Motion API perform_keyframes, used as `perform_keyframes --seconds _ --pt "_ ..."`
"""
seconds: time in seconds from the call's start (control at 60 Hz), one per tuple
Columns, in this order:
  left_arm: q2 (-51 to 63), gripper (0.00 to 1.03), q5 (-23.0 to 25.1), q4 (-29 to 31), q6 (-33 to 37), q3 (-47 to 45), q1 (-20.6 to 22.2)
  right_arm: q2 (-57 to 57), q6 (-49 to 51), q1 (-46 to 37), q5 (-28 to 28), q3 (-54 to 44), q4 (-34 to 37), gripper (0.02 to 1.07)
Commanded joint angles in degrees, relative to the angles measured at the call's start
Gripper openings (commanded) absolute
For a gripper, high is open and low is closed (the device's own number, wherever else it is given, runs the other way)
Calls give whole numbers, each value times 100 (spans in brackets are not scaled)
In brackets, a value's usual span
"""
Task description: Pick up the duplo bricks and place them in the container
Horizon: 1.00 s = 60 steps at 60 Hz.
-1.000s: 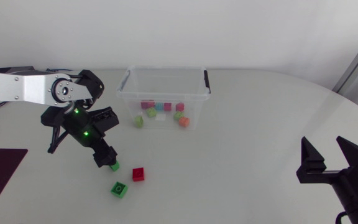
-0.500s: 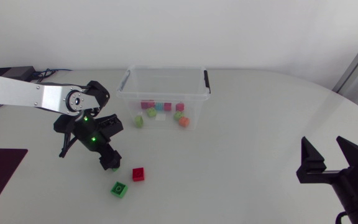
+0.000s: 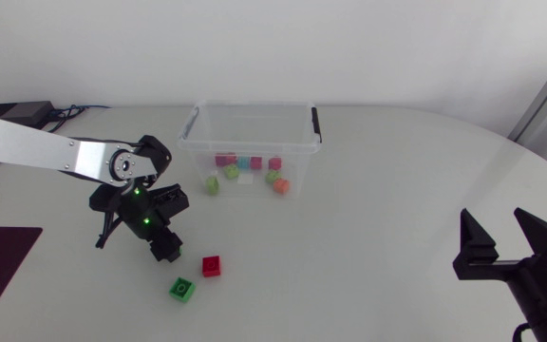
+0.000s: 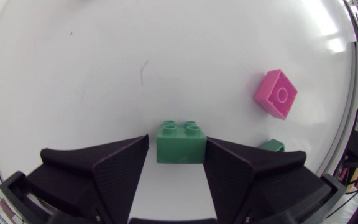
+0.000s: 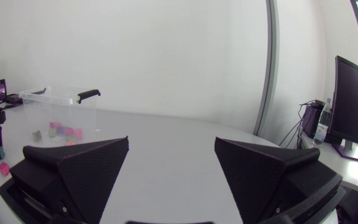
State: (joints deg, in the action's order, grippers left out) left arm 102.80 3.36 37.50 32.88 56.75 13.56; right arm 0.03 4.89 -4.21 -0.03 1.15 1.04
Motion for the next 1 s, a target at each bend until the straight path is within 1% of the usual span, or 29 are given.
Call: perform_keyframes --seconds 0.0,0.15,0.183,0.333,0.4,0.417,0.533,0.567,0.617,0.633,0.65,0.667,0.683,0.7,0.75,0.8,0.867,0.883,0.933,0.983 --pt "64 42 16 21 -116 -173 41 -30 -128 25 -23 -124 -69 102" --pt "-155 41 34 -128 -98 -261 59 -30 -128 25 -23 -124 -77 102" --pt "-305 41 113 -181 -72 -323 94 -30 -128 25 -23 -124 -77 102" --pt "-612 41 201 -225 -36 -384 182 -30 -128 25 -23 -124 -77 102" --pt "-735 41 201 -172 -36 -384 191 -30 -128 25 -23 -124 -77 102" --pt "-911 41 201 -49 -36 -323 191 -30 -128 25 -23 -124 -77 102" --pt "-1535 41 218 170 -54 -94 191 -30 -128 25 -23 -124 -77 102" --pt "-1808 41 324 373 -63 82 199 -30 -128 25 -23 -124 -77 102" --pt "-1984 41 456 496 -98 257 208 -30 -128 25 -23 -124 -77 102" --pt "-2115 41 579 654 -133 468 217 -30 -128 25 -23 -124 -77 102" --pt "-2133 41 587 671 -142 495 217 -30 -128 25 -23 -124 -77 102" --pt "-2256 41 737 759 -221 706 226 -30 -128 25 -23 -124 -77 102" --pt "-2274 41 763 768 -239 741 226 -30 -128 25 -23 -124 -77 102" --pt "-2335 41 904 786 -309 908 226 -30 -128 25 -23 -124 -77 102" --pt "-2370 41 992 794 -406 1101 235 -30 -128 25 -23 -124 -77 102" --pt "-2370 41 1044 733 -529 1295 243 -30 -128 25 -23 -124 -77 102" --pt "-2370 42 1255 443 -652 1356 235 -30 -128 25 -23 -124 -77 102" --pt "-2379 42 1334 241 -766 1356 226 -30 -128 25 -23 -124 -77 102" --pt "-2353 42 1475 -23 -889 1356 226 -30 -128 25 -23 -124 -69 102" --pt "-2300 43 1501 -357 -1047 1347 226 -30 -128 25 -23 -124 -77 102"
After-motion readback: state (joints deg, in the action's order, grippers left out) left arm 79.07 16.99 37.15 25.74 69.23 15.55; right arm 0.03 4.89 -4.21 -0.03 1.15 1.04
